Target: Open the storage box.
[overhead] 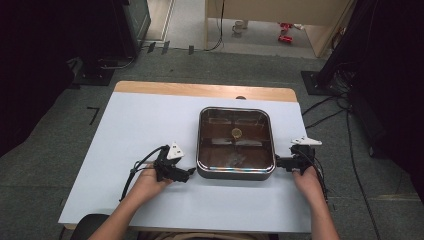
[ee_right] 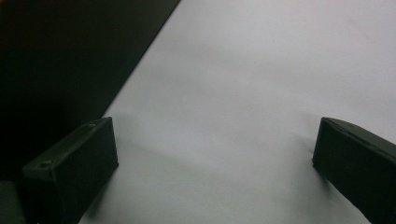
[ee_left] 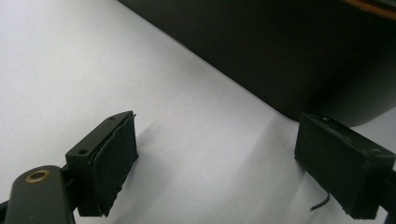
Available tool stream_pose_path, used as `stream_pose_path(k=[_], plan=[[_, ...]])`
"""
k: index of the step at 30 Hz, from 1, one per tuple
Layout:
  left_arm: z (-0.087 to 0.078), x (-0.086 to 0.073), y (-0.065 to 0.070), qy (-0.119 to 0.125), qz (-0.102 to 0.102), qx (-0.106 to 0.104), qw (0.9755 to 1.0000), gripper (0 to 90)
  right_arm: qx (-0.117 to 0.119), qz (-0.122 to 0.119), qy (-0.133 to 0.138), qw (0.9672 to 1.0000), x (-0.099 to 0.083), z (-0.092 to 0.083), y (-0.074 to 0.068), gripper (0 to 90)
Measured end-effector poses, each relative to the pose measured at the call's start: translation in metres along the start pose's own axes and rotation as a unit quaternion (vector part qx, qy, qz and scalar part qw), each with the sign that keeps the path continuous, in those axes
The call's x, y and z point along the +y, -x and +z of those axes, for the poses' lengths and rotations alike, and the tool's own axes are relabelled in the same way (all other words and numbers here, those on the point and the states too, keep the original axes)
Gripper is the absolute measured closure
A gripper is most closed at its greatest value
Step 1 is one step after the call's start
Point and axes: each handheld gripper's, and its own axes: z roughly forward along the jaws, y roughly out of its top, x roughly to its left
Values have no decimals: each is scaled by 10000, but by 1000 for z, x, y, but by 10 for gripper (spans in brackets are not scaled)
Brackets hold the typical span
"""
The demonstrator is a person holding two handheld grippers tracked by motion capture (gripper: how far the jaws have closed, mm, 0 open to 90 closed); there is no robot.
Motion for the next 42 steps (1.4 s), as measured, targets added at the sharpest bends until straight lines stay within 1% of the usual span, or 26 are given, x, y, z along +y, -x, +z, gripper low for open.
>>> stream_pose_path(k=[10,16,18,22,24,26,29,30,31,33,36,38,40,42], plan=[[0,1,0,-59,-8,18,10000,127,2,1,0,10000,0,0,0,0],[0,6,1,-258,-24,51,9997,128,2,1,0,10000,0,0,0,0],[0,8,1,-304,-15,34,9995,130,1,1,0,10000,0,0,0,0],[-1,10,-2,-417,67,-61,9991,135,3,1,0,10000,0,0,0,0],[-1,11,-2,-446,29,-46,9990,141,3,1,0,10000,0,0,0,0],[-3,13,-2,-564,44,-36,9984,172,3,3,0,10000,0,0,0,0],[-6,16,-4,-681,24,17,9977,264,3,1,0,10000,0,0,0,0],[-7,17,-6,-693,10,6,9976,267,3,1,0,10000,0,0,0,0],[-8,17,-7,-686,-36,-30,9976,274,3,1,1,10000,0,0,0,0],[-12,20,-10,-694,-122,-57,9975,341,3,2,0,10000,0,0,0,0],[-21,25,-16,-515,-216,-140,9983,350,4,1,-1,10000,0,0,0,0],[-26,29,-19,-392,-325,-256,9984,353,4,1,0,10000,0,0,0,0],[-31,34,-21,-338,-393,-322,9981,352,4,1,-1,10000,0,0,0,0],[-36,39,-22,-334,-345,-322,9983,351,4,0,-1,10000,0,0,0,0]])
